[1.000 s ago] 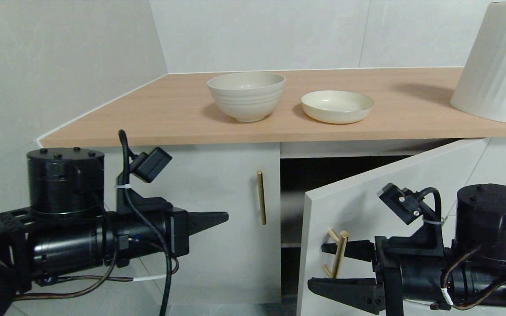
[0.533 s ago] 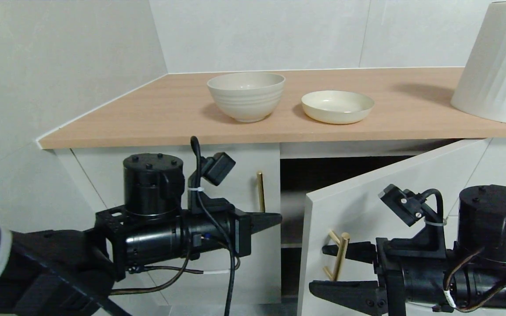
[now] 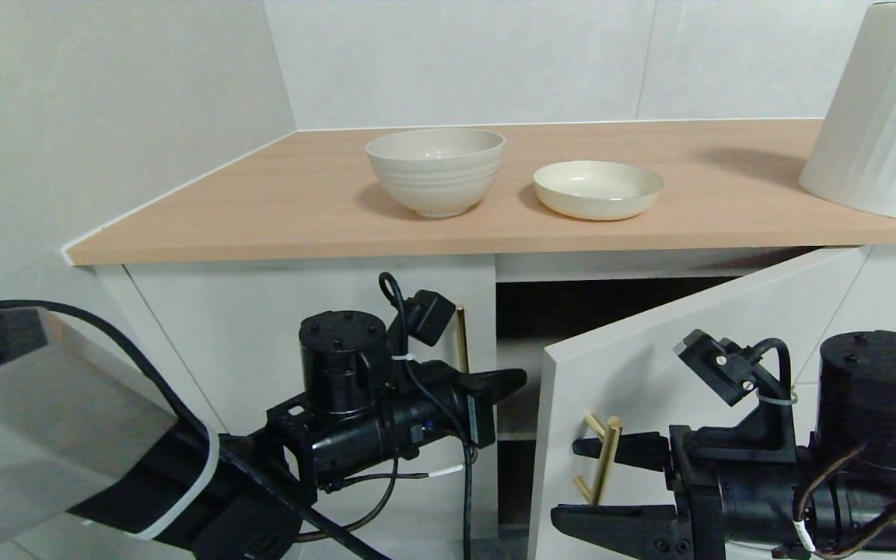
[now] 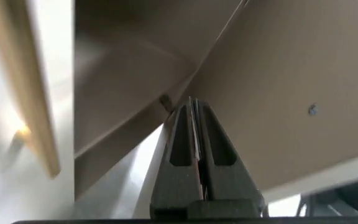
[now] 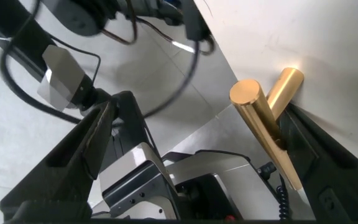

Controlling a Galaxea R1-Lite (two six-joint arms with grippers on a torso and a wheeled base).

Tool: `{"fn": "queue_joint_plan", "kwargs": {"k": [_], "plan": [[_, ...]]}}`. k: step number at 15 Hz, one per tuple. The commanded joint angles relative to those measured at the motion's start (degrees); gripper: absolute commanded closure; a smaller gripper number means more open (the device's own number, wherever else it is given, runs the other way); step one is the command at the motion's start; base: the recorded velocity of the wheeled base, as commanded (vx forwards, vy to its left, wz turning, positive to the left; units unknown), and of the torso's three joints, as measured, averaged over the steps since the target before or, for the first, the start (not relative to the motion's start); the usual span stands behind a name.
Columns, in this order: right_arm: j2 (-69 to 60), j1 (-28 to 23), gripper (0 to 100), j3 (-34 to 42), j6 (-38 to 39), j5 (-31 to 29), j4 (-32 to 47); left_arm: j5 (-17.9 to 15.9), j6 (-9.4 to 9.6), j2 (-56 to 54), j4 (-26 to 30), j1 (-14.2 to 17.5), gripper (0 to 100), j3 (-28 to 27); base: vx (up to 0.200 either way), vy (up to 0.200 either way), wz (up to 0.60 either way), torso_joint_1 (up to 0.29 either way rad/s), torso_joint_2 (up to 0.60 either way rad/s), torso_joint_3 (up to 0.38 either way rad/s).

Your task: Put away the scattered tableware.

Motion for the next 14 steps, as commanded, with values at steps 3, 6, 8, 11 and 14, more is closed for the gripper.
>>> {"fn": "queue_joint_plan", "kwargs": {"k": [3, 6, 8, 11, 14], "plan": [[-0.06, -0.01, 0, 0.15, -0.03, -0.17, -0.09, 1.0, -0.03, 4.57, -6.3, -1.94, 100, 0.01, 0.0, 0.0, 0.0, 0.0, 0.0, 0.0], [-0.59, -0.09, 0, 1.3, -2.05, -0.61, -0.09, 2.67, -0.03, 4.13, -7.35, -3.26, 100, -0.08, 0.0, 0.0, 0.0, 0.0, 0.0, 0.0], [-0.67, -0.27, 0, 1.74, -5.3, -2.19, -0.09, 2.93, -0.03, 4.39, -8.76, -3.78, 100, 0.01, 0.0, 0.0, 0.0, 0.0, 0.0, 0.0], [-0.59, -0.18, 0, 1.74, -6.36, -11.07, -0.09, 3.11, -0.03, 4.57, -9.11, -4.14, 100, 0.19, 0.0, 0.0, 0.0, 0.0, 0.0, 0.0], [-3.14, -0.44, 0, 1.74, -6.27, -12.21, 0.43, 3.11, -0.03, 4.39, -9.11, -4.14, 100, 0.36, 0.0, 0.0, 0.0, 0.0, 0.0, 0.0]]}}
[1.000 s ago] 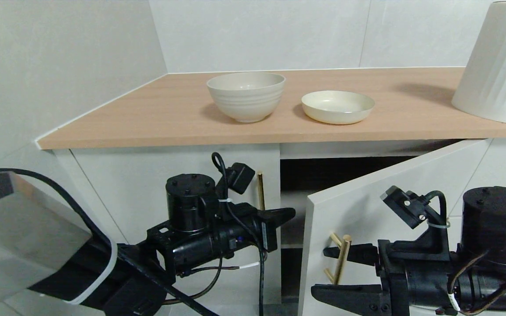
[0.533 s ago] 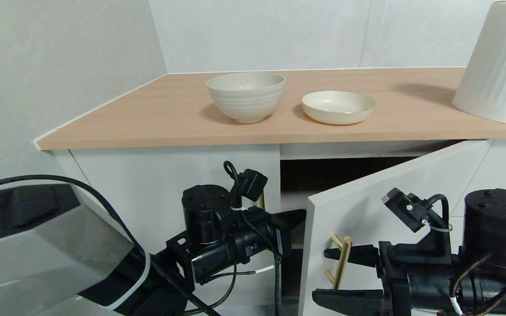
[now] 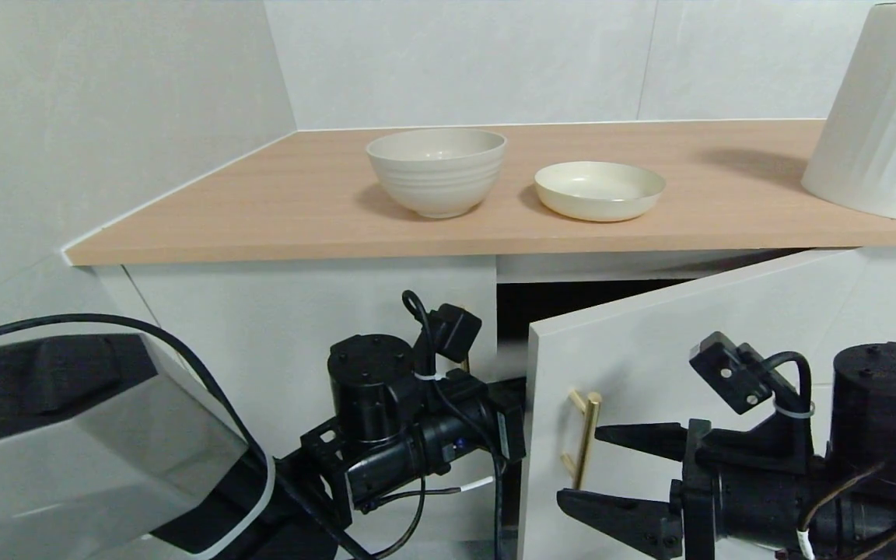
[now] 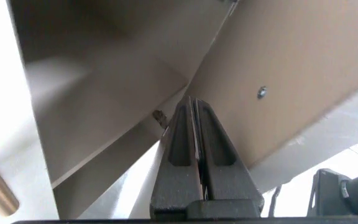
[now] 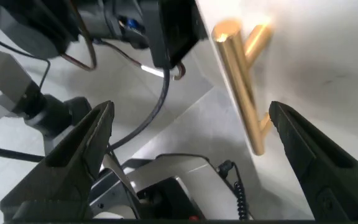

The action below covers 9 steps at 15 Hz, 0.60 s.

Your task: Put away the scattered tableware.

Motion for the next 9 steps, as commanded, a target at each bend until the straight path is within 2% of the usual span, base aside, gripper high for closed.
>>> {"fn": "queue_joint_plan", "kwargs": {"k": [1, 2, 5, 6, 7, 9], "plan": [[-2.76, -0.12, 0, -0.03, 0.0, -0.06, 0.31, -0.04, -0.03, -0.45, 0.01, 0.02, 100, 0.03, 0.0, 0.0, 0.0, 0.0, 0.0, 0.0], [-5.84, -0.12, 0, -0.21, 0.0, 0.03, 2.77, -0.04, -0.03, -0.45, 0.01, 0.02, 100, 0.12, 0.0, 0.0, 0.0, 0.0, 0.0, 0.0], [-15.07, -0.12, 0, -3.02, 0.0, 0.12, 17.27, -0.04, -0.03, -0.54, 0.01, 0.02, 100, 0.3, 0.0, 0.0, 0.0, 0.0, 0.0, 0.0], [-18.06, 0.06, 0, -3.99, 0.0, 0.38, 23.6, -0.04, -0.03, -0.63, 0.01, 0.02, 100, 0.3, 0.0, 0.0, 0.0, 0.0, 0.0, 0.0], [-22.19, 0.41, 0, -5.39, 0.0, 1.79, 33.18, -0.04, -0.03, -1.15, 0.01, 0.02, 100, 0.47, 0.0, 0.0, 0.0, 0.0, 0.0, 0.0], [-25.7, 1.29, 0, -5.22, 0.08, 2.93, 38.01, -0.12, -0.12, -1.86, 0.01, 0.02, 100, 0.83, 0.0, 0.0, 0.0, 0.0, 0.0, 0.0]]}}
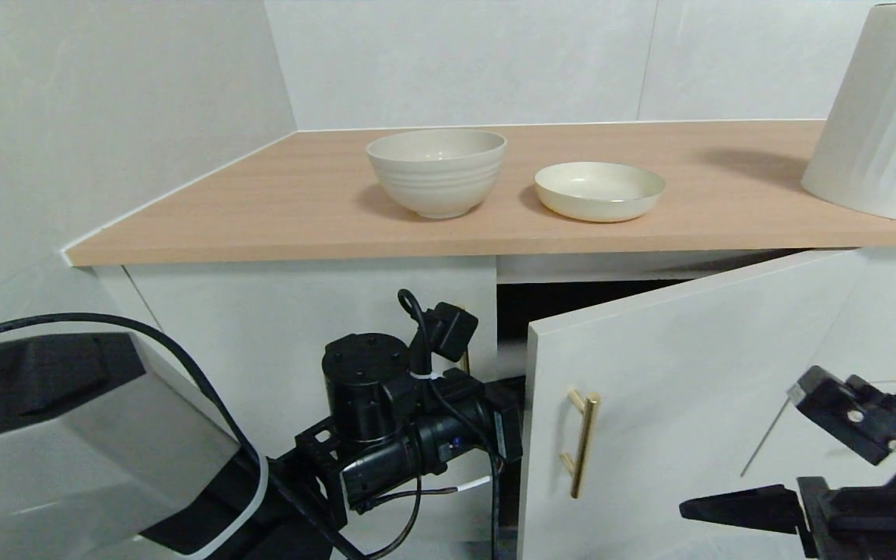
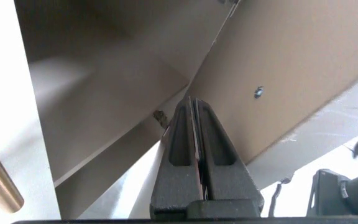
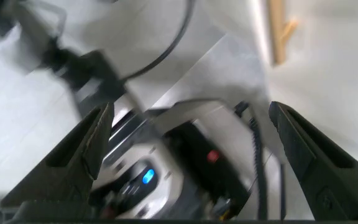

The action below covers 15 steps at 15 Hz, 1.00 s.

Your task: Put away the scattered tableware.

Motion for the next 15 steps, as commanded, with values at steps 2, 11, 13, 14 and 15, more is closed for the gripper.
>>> {"fn": "queue_joint_plan", "kwargs": {"k": [2, 11, 13, 14, 15], "plan": [[-7.05, 1.31, 0, 0.88, 0.04, 0.64, 2.05, -0.01, -0.07, -1.03, 0.03, -0.09, 100, 0.22, 0.0, 0.0, 0.0, 0.0, 0.0, 0.0], [-6.78, 1.84, 0, 1.59, 0.04, 0.64, 1.96, 0.07, -0.16, 0.99, 0.03, -2.03, 100, 0.13, -0.067, 0.0, 0.0, 0.002, 0.0, 0.001], [-6.78, 1.92, 0, 1.68, 0.04, 0.64, 2.05, 0.07, -0.16, 1.87, -0.06, -2.03, 100, -0.22, -0.2, 0.0, 0.0, -0.002, 0.0, 0.005], [-6.87, 2.19, 0, 1.76, 0.04, 0.64, 1.96, -0.01, -0.16, 2.31, -0.06, -2.03, 100, -0.4, -0.2, 0.0, 0.0, 0.002, 0.0, -0.007], [-6.87, 2.19, 0, 1.76, 0.04, 0.64, 1.96, -0.01, -0.16, 2.75, -0.06, -2.03, 100, -0.75, 0.0, 0.0, 0.0, 0.0, 0.0, 0.0]]}}
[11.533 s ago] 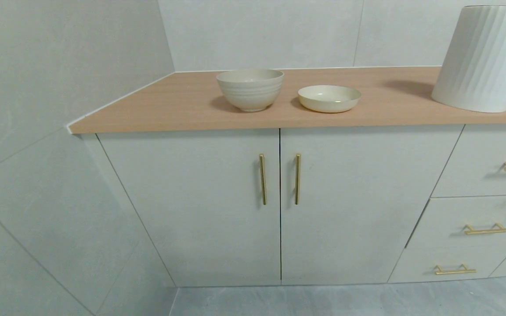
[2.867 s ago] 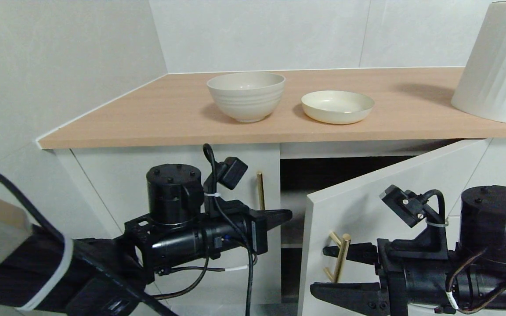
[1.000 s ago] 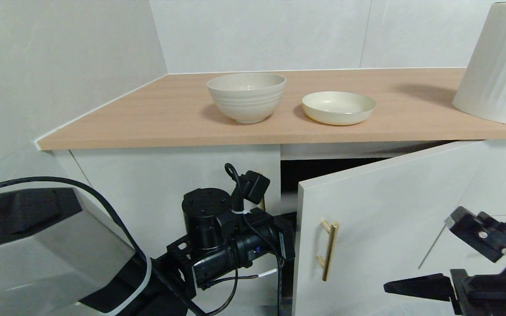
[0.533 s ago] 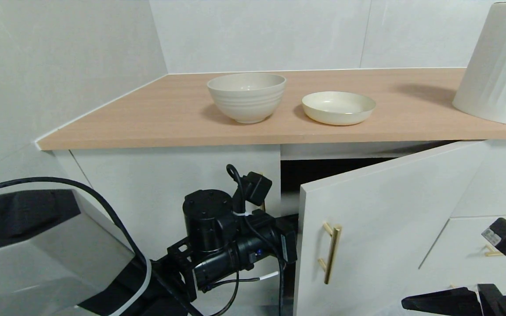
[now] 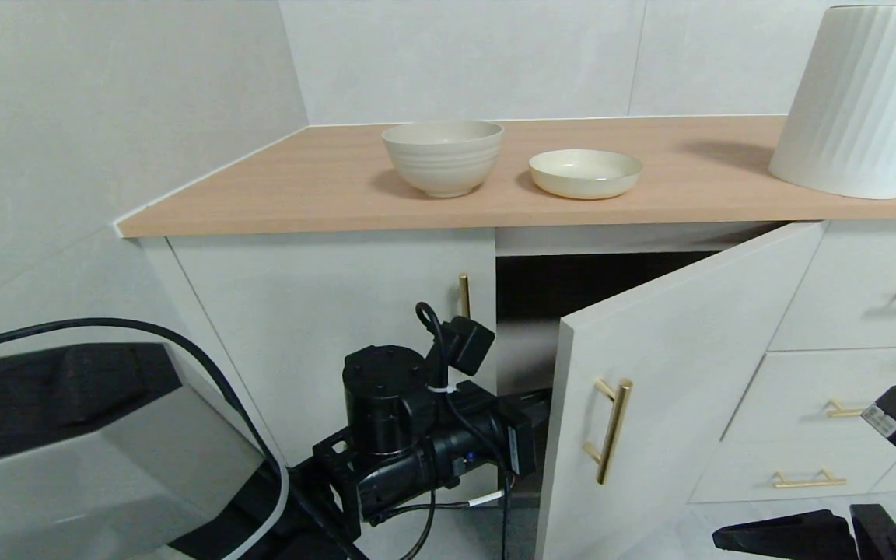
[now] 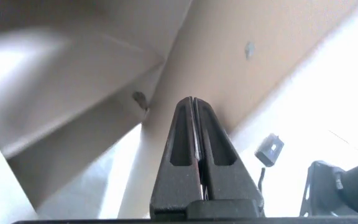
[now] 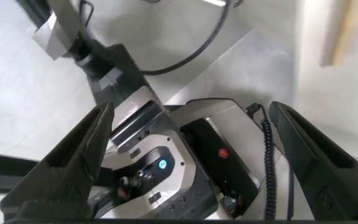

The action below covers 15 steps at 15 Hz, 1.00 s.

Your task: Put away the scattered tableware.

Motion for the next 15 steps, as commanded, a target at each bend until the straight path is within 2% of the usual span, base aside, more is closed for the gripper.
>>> {"fn": "queue_joint_plan", "kwargs": {"k": [1, 3, 5, 9, 15], "plan": [[0.08, 0.17, 0, 0.04, -0.08, 0.01, 0.03, -0.01, -0.01, 1.13, -0.06, -0.05, 100, -0.8, 0.0, 0.0, 0.0, 0.0, 0.0, 0.0], [0.25, 0.17, 0, 0.13, 0.01, 0.01, 0.03, -0.01, -0.01, 1.13, -0.06, -0.05, 100, -0.89, 0.0, 0.0, 0.0, 0.0, 0.0, 0.0], [0.34, 0.17, 0, 0.31, -0.08, 0.01, 0.03, -0.01, -0.01, 1.3, 0.65, 0.21, 100, -3.62, 0.0, 0.0, 0.0, 0.0, 0.0, 0.0], [0.43, 0.78, 0, 0.57, 0.01, 0.01, 0.03, -0.01, -0.01, -0.63, 10.05, 0.13, 100, -9.86, 0.0, 0.0, 0.0, 0.0, 0.0, 0.0], [0.43, 0.87, 0, 0.75, -0.08, 0.01, 0.03, 0.08, -0.01, -0.63, 11.55, -0.05, 100, -12.14, -0.2, 0.0, 0.0, 0.008, 0.0, 0.005]]}}
